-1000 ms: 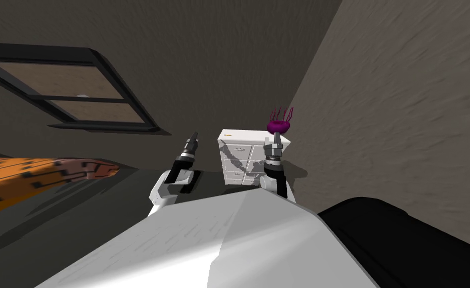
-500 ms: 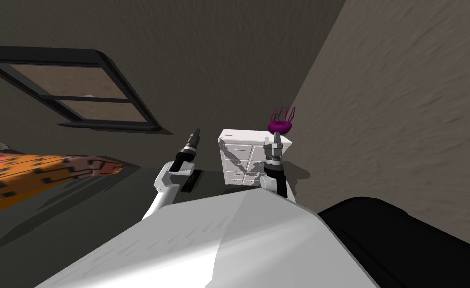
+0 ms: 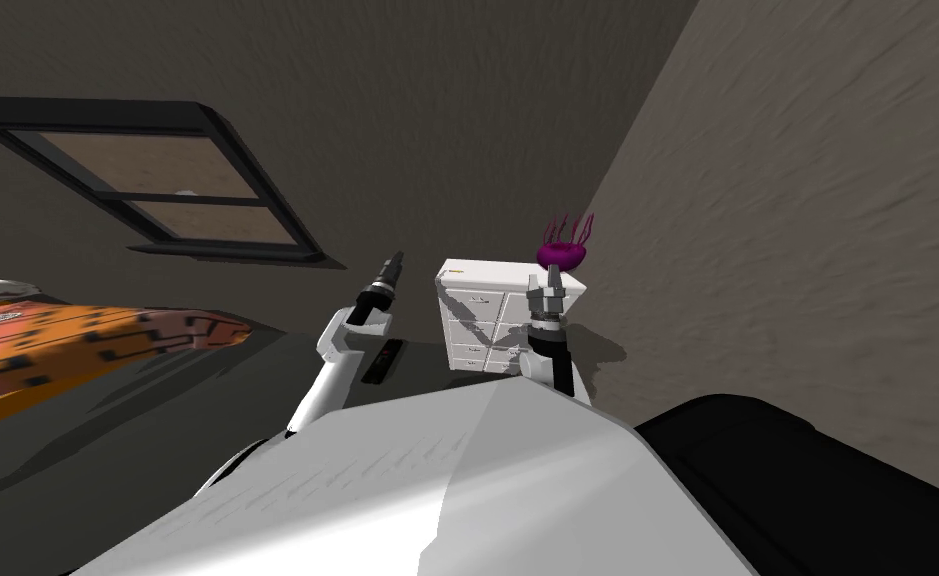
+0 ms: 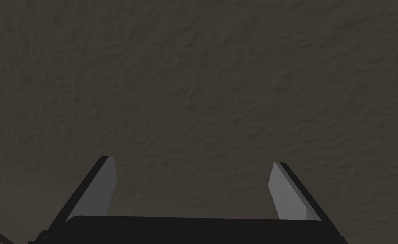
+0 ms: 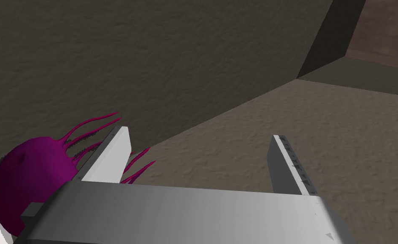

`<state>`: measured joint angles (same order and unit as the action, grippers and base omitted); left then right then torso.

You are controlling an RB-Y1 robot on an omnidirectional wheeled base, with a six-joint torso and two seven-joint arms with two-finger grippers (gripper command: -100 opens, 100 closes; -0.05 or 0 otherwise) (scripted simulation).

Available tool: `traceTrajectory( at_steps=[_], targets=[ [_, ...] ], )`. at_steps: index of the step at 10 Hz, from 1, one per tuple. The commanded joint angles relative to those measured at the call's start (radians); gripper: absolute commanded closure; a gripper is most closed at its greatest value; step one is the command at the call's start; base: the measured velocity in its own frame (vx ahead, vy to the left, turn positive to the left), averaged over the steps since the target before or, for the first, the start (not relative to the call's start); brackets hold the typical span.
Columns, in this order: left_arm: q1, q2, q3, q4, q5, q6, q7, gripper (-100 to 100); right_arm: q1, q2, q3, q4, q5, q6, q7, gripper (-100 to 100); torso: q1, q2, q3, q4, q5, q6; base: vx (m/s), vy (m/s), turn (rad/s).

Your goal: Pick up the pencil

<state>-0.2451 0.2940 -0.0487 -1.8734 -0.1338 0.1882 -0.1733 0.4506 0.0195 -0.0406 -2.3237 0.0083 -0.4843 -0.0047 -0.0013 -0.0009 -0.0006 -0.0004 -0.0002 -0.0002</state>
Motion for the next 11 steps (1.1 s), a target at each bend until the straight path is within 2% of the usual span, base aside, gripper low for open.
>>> traceTrajectory(
  at_steps=[1, 2, 3, 4, 5, 7, 8, 9, 10, 11],
  targets=[
    [-0.05, 0.007, 0.002, 0.016, -0.006, 0.05, 0.0, -100, 0.0, 0.0, 0.0, 0.0, 0.0, 0.0, 0.0, 0, 0.0, 0.0, 0.0, 0.0, 0.0, 0.0, 0.009, -0.026, 0.033],
    [-0.06, 0.007, 0.002, 0.016, -0.006, 0.06, 0.0, -100, 0.0, 0.0, 0.0, 0.0, 0.0, 0.0, 0.0, 0, 0.0, 0.0, 0.0, 0.0, 0.0, 0.0, 0.006, -0.013, -0.011],
    [-0.101, 0.02, 0.007, 0.065, -0.019, 0.1, 0.0, -100, 0.0, 0.0, 0.0, 0.0, 0.0, 0.0, 0.0, 0, 0.0, 0.0, 0.0, 0.0, 0.0, 0.0, 0.007, -0.027, 0.042],
    [-0.13, 0.02, 0.007, 0.065, -0.019, 0.128, 0.0, -100, 0.0, 0.0, 0.0, 0.0, 0.0, 0.0, 0.0, 0, 0.0, 0.0, 0.0, 0.0, 0.0, 0.0, 0.005, -0.031, 0.035],
    [-0.164, 0.032, 0.013, 0.109, -0.03, 0.158, 0.0, -100, 0.0, 0.0, 0.0, 0.0, 0.0, 0.0, 0.0, 0, -0.001, 0.0, 0.0, 0.0, 0.0, 0.0, 0.013, -0.045, 0.044],
    [-0.216, 0.032, 0.013, 0.118, -0.03, 0.207, 0.0, -100, 0.0, 0.0, 0.0, 0.0, 0.0, 0.0, 0.0, 0, -0.001, 0.0, 0.0, 0.0, 0.0, 0.0, 0.009, -0.025, 0.007],
    [-0.251, 0.042, 0.02, 0.163, -0.039, 0.242, 0.0, -100, 0.0, 0.0, 0.0, 0.0, 0.0, 0.0, 0.0, 0, 0.0, 0.0, 0.0, 0.0, 0.0, 0.0, 0.01, -0.025, 0.033],
    [-0.284, 0.042, 0.02, 0.173, -0.039, 0.268, 0.0, -100, 0.0, 0.0, 0.0, 0.0, 0.0, 0.0, 0.0, 0, 0.0, 0.0, 0.0, 0.0, 0.0, 0.0, 0.009, -0.032, 0.025],
    [-0.295, 0.042, 0.02, 0.173, -0.039, 0.284, 0.0, -100, 0.0, 0.0, 0.0, 0.0, 0.0, 0.0, 0.0, 0, -0.001, 0.0, 0.0, 0.0, 0.0, 0.0, 0.002, -0.017, -0.003],
    [-0.335, 0.052, 0.028, 0.224, -0.047, 0.317, 0.001, -100, 0.0, 0.0, 0.0, 0.0, 0.0, 0.0, 0.0, 0, 0.0, 0.001, 0.0, 0.0, 0.0, 0.0, 0.005, -0.036, 0.02]
  ],
)
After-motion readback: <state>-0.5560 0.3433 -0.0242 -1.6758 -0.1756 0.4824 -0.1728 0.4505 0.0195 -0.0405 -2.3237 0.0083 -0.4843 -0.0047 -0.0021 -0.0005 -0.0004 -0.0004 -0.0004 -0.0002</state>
